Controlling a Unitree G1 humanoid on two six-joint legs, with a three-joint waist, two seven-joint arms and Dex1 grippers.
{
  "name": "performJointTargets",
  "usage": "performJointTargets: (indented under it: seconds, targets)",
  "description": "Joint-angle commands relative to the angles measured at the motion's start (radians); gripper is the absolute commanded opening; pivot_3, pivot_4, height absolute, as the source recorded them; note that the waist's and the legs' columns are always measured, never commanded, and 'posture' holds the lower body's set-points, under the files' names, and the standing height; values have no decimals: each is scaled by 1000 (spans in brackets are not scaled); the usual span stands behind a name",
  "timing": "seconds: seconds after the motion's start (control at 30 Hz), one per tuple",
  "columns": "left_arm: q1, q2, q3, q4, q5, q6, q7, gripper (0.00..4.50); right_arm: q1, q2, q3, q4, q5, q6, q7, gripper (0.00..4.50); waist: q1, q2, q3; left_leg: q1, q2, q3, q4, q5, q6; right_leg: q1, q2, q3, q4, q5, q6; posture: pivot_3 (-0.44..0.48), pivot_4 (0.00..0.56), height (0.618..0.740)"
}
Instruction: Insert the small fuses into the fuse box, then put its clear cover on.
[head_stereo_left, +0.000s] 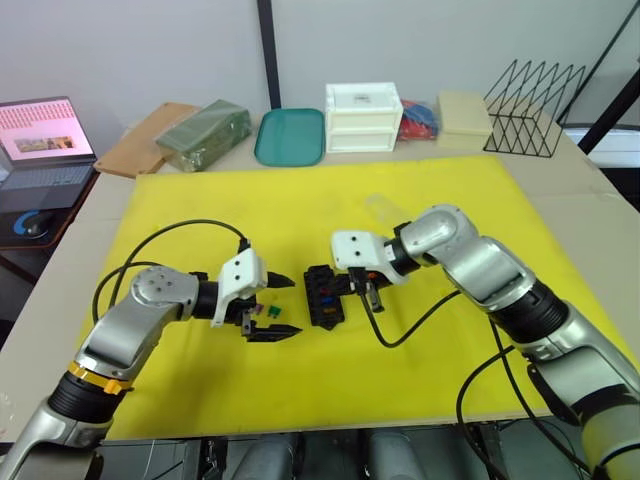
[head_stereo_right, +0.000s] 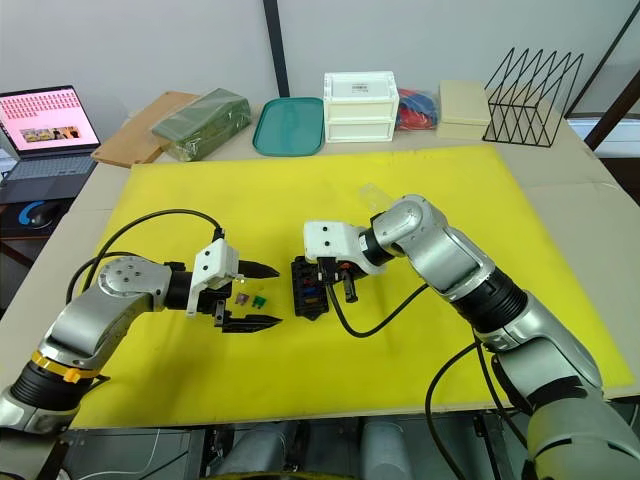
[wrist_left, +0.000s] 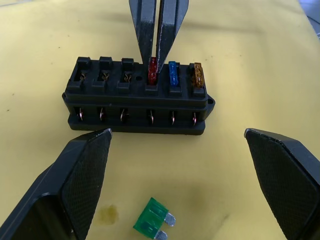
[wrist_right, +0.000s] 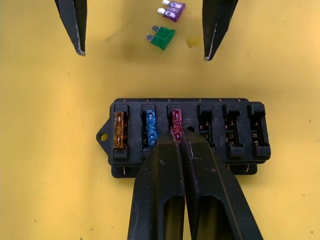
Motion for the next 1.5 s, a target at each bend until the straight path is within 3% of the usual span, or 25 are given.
performJointTargets:
  seconds: [0.03, 0.13, 0.17, 0.37, 0.77, 0.87, 1.03, 1.5]
  targets:
    - [-2, 0, 1, -17, 5, -14, 1, 4474, 9, 0, 27, 13, -49, -12, 1, 0, 0, 0, 0, 0, 0, 0, 0, 0, 0, 0, 0, 0, 0, 0, 0, 0, 150, 740]
    - [0, 0, 2, -16, 6, -14, 2, 4474, 4, 5, 19, 12, -47, -10, 7, 0, 0, 0, 0, 0, 0, 0, 0, 0, 0, 0, 0, 0, 0, 0, 0, 0, 150, 740]
    - [0, 0, 2, -16, 7, -14, 3, 4500, 2, 7, 15, 11, -45, -7, 9, 495, 0, 0, 0, 0, 0, 0, 0, 0, 0, 0, 0, 0, 0, 0, 0, 0, 150, 740]
    - [0, -2, 2, -12, 9, -17, 4, 4500, -10, 28, -11, 11, -40, 11, 6, 2358, 2, 0, 0, 0, 0, 0, 0, 0, 0, 0, 0, 0, 0, 0, 0, 0, 150, 740]
    - [-3, -8, 9, -1, 17, -24, 5, 4500, -66, 55, -111, -53, 61, 110, 33, 2358, 1, 0, 0, 0, 0, 0, 0, 0, 0, 0, 0, 0, 0, 0, 0, 0, 150, 740]
    - [-8, -4, 16, 10, 18, -28, 1, 4500, -68, 51, -118, -73, 80, 118, 38, 1733, 1, 0, 0, 0, 0, 0, 0, 0, 0, 0, 0, 0, 0, 0, 0, 0, 150, 740]
    - [-13, -3, 19, 22, 21, -34, 0, 4500, -36, 44, -114, -85, 89, 107, 25, 35, 1, 0, 0, 0, 0, 0, 0, 0, 0, 0, 0, 0, 0, 0, 0, 0, 150, 740]
    - [-8, 8, 21, 19, 24, -40, -5, 4500, 57, 19, -46, -9, 4, 7, 2, 35, 0, 0, 0, 0, 0, 0, 0, 0, 0, 0, 0, 0, 0, 0, 0, 0, 150, 740]
